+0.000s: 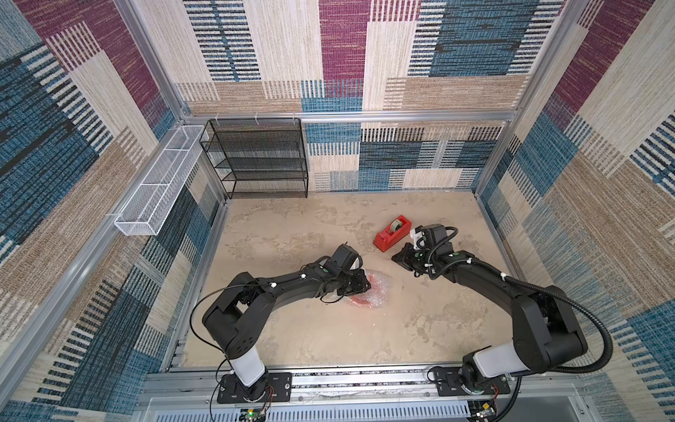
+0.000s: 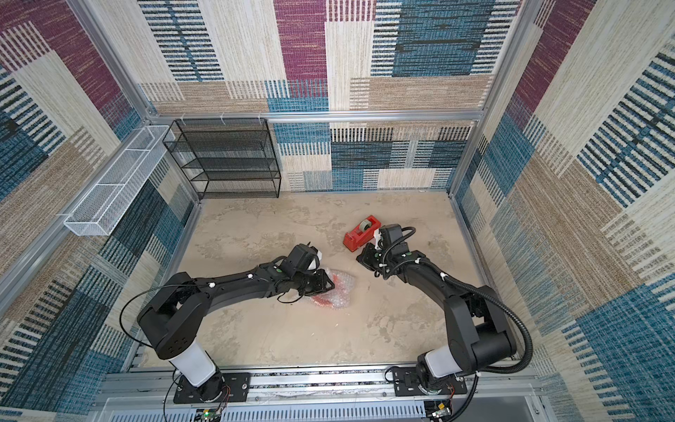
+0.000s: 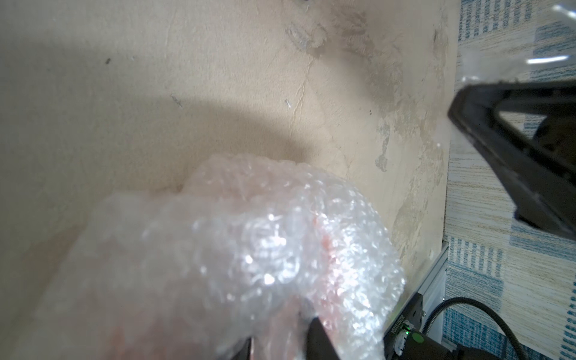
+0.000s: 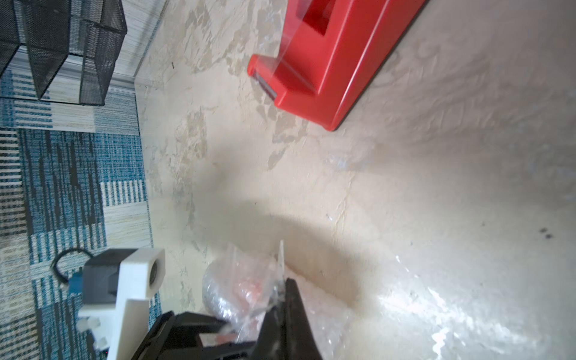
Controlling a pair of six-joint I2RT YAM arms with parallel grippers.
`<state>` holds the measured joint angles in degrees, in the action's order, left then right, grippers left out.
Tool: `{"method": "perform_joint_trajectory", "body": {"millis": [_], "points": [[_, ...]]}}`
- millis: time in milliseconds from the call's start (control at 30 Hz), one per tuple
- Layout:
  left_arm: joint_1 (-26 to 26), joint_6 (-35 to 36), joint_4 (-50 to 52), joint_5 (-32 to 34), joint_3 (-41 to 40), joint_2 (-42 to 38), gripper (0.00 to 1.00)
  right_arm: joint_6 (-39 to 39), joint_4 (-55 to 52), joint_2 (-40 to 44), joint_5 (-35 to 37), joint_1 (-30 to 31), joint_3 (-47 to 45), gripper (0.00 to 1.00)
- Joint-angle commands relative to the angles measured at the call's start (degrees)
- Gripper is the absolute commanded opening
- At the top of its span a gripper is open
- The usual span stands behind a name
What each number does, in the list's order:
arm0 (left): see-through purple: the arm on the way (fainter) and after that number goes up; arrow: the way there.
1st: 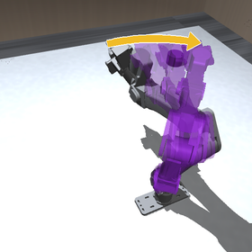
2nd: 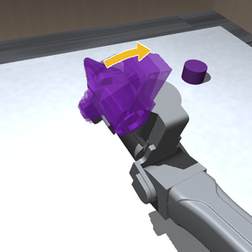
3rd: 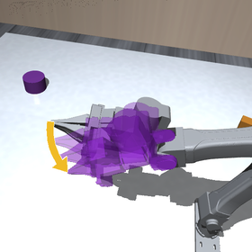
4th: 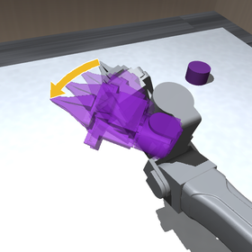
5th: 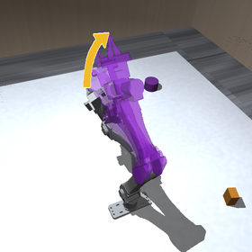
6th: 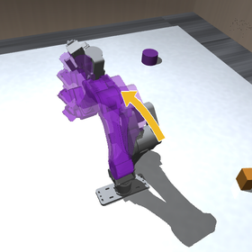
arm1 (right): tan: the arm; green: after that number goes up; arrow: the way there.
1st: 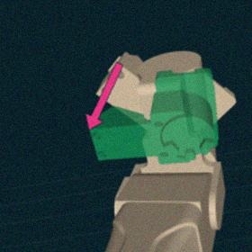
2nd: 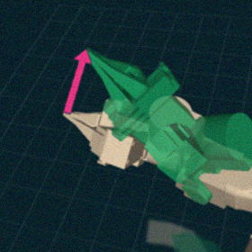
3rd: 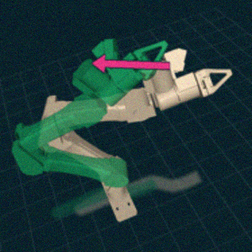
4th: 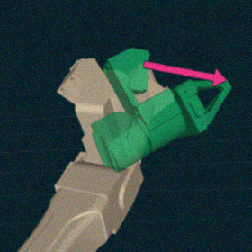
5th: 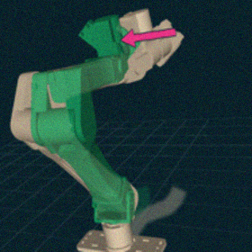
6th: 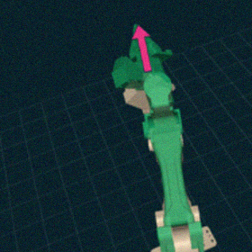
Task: Wrap bowls in bubble wrap
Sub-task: Tear off the tape using the Tape Cutter, then stick the tape on the bubble wrap.
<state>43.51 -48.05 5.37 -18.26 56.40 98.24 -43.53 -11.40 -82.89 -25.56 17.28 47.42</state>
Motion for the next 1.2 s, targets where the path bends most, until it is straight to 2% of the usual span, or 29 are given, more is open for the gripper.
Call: {"method": "perform_joint_trajectory", "body": {"millis": [0,233,367,567,867,1167], "points": [[0.0,0.9,-0.8,-0.4,0.4,0.3,0.29,-1.2,4.2,0.6,-3.6,0.0,-1.2,0.00],[0.0,0.8,-1.0,-0.2,-0.1,-0.2,0.29,-3.6,10.0,-4.1,-8.7,0.2,2.0,0.00],[0.0,0.8,-0.9,-0.3,0.0,0.0,0.29,-4.4,10.8,-3.3,-10.1,0.7,1.5,0.00],[0.0,0.7,-1.3,-0.8,0.2,0.4,0.29,-5.8,10.5,1.7,-11.1,3.0,-3.0,0.00],[0.1,0.7,-1.3,-0.7,0.1,0.4,0.29,-7.5,3.8,15.3,-9.2,4.3,-11.1,0.00],[0.2,0.8,-0.5,-0.3,0.9,0.2,0.29,-8.2,2.5,18.5,-11.4,6.9,-14.8,0.00]]}}
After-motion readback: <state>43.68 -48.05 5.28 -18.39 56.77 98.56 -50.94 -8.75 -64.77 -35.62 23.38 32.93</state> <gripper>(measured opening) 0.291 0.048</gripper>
